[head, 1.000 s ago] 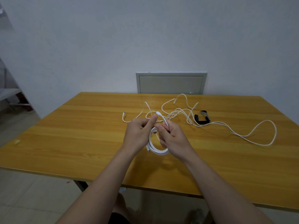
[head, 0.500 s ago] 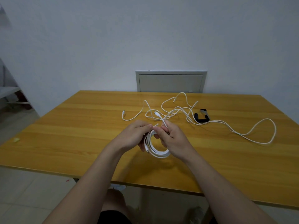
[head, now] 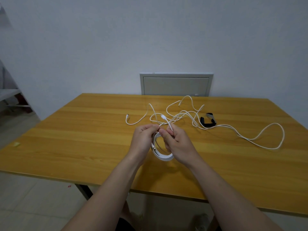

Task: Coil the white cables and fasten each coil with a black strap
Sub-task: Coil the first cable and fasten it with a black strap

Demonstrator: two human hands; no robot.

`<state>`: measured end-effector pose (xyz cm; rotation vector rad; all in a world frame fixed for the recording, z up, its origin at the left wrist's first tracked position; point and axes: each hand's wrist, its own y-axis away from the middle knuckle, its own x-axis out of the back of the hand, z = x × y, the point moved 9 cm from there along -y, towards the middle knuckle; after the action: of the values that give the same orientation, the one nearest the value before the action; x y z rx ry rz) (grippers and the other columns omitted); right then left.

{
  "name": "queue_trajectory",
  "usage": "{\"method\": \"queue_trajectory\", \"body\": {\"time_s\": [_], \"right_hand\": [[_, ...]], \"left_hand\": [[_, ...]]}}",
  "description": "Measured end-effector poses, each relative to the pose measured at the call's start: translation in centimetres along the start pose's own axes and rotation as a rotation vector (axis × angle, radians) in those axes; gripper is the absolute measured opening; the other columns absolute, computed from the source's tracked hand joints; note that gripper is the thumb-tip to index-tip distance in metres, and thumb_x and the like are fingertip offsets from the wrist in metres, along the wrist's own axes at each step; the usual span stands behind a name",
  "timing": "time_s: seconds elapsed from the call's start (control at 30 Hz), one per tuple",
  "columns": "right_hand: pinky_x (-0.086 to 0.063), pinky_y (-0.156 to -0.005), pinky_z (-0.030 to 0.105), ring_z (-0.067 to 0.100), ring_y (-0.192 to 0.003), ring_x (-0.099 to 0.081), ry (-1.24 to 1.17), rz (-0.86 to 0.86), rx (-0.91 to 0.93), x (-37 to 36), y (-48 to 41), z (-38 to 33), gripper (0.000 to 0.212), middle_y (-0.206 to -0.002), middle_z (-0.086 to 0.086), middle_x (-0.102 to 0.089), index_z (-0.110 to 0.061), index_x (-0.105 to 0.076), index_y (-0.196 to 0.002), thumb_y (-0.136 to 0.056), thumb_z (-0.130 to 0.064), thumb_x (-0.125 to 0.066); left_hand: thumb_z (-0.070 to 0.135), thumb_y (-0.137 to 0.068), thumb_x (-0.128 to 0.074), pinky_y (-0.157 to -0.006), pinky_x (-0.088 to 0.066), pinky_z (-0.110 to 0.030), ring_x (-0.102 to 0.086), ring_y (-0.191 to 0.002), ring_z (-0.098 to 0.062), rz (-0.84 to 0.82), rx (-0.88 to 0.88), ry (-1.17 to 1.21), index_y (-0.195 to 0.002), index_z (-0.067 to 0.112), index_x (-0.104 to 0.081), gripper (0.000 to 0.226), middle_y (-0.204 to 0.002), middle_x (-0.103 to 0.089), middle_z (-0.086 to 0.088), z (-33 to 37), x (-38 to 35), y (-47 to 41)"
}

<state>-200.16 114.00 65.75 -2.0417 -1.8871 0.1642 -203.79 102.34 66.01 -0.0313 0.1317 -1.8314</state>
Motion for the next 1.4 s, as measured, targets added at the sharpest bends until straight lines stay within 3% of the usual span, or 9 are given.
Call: {"method": "queue_trajectory", "body": {"time_s": [0.23, 0.4, 0.53, 0.63, 0.83, 0.97, 1.1, 1.23, 1.4], "right_hand": [[-0.028, -0.049, 0.034, 0.014, -0.053, -0.033, 0.031, -0.001, 0.02, 0.2, -0.1, 0.6, 0.04, -0.062, 0.002, -0.038, -0.002, -0.039, -0.082, -0.102, -0.03, -0.059], [-0.032, -0.054, 0.036, 0.013, -0.057, -0.035, 0.099, 0.033, 0.039, 0.5, 0.0, 0.3, 0.036, -0.062, -0.005, -0.039, -0.021, -0.038, -0.074, -0.103, -0.031, -0.059], [-0.035, -0.055, 0.048, 0.017, -0.059, -0.035, 0.199, 0.087, 0.08, 0.8, 0.1, 0.2, 0.04, -0.065, 0.005, -0.041, -0.01, -0.04, -0.076, -0.103, -0.035, -0.057], [-0.035, -0.056, 0.048, 0.013, -0.059, -0.035, 0.256, 0.09, 0.106, 0.9, 0.3, 0.4, 0.04, -0.064, 0.006, -0.041, -0.007, -0.041, -0.078, -0.104, -0.032, -0.056], [-0.034, -0.056, 0.02, 0.002, -0.057, -0.051, 0.314, 0.061, 0.135, 0.5, 0.5, -0.2, 0.03, -0.062, -0.019, -0.056, -0.022, -0.043, -0.078, -0.103, -0.023, -0.058], [-0.033, -0.055, 0.033, 0.01, -0.056, -0.04, 0.361, 0.069, 0.155, 0.2, 0.2, -0.5, 0.035, -0.06, -0.007, -0.044, -0.021, -0.04, -0.075, -0.102, -0.033, -0.059], [-0.049, -0.059, 0.049, 0.032, -0.063, -0.058, 0.224, 0.197, 0.047, 2.0, 0.2, 0.5, 0.055, -0.069, 0.013, -0.062, -0.011, -0.056, -0.079, -0.099, -0.059, -0.04], [-0.04, -0.056, 0.037, 0.012, -0.052, -0.051, 0.242, 0.337, 0.014, 5.3, 0.2, 0.8, 0.055, -0.057, -0.003, -0.059, -0.014, -0.06, -0.066, -0.108, -0.04, -0.035], [-0.043, -0.06, 0.036, 0.014, -0.061, -0.054, 0.409, 0.067, 0.08, 4.2, -0.6, 0.0, 0.03, -0.066, -0.002, -0.062, -0.021, -0.075, -0.079, -0.103, -0.021, -0.056]], "left_hand": [[0.012, -0.104, -0.054, -0.075, -0.055, -0.025, -0.069, -0.079, -0.013, -0.085, -0.024, -0.117, -0.097, 0.004, -0.078, 0.026, -0.088, -0.077, -0.011, 0.3, -0.2, -0.2], [0.016, -0.105, -0.054, -0.056, -0.054, -0.034, -0.067, -0.058, -0.024, -0.085, -0.182, -0.376, -0.088, 0.013, -0.077, 0.029, -0.067, -0.067, -0.001, 2.3, -0.2, 0.4], [0.02, -0.104, -0.056, -0.05, -0.054, -0.031, -0.07, -0.054, -0.022, -0.027, -0.183, -0.518, -0.08, 0.016, -0.073, 0.03, -0.06, -0.063, 0.012, 2.9, -0.2, 0.4], [0.023, -0.106, -0.053, -0.053, -0.051, -0.027, -0.065, -0.055, -0.02, -0.108, -0.028, -0.428, -0.084, 0.011, -0.07, 0.03, -0.065, -0.063, 0.002, 1.2, -0.5, 0.1], [0.025, -0.111, -0.044, -0.056, -0.042, -0.027, -0.051, -0.053, -0.013, -0.259, 0.252, -0.024, -0.091, 0.015, -0.059, 0.027, -0.064, -0.054, -0.003, -1.6, -1.4, 0.7], [0.021, -0.11, -0.043, -0.05, -0.036, -0.024, -0.031, -0.045, -0.008, -0.191, 0.279, 0.163, -0.094, 0.014, -0.055, 0.022, -0.061, -0.04, 0.002, -2.4, -1.4, 1.0], [0.018, -0.11, -0.041, -0.042, -0.028, -0.019, -0.026, -0.044, -0.006, -0.075, 0.23, 0.18, -0.089, 0.013, -0.054, 0.025, -0.056, -0.037, 0.006, -2.5, 0.2, 0.1], [0.018, -0.109, -0.044, -0.043, -0.022, -0.02, -0.023, -0.046, -0.007, -0.033, 0.194, 0.086, -0.083, 0.015, -0.055, 0.028, -0.057, -0.033, 0.006, -2.3, 2.2, -0.6], [0.011, -0.105, -0.044, -0.04, -0.018, -0.019, -0.021, -0.043, -0.006, -0.014, 0.238, 0.192, -0.079, 0.012, -0.056, 0.029, -0.054, -0.032, 0.005, -2.1, 2.7, -1.1]]}}
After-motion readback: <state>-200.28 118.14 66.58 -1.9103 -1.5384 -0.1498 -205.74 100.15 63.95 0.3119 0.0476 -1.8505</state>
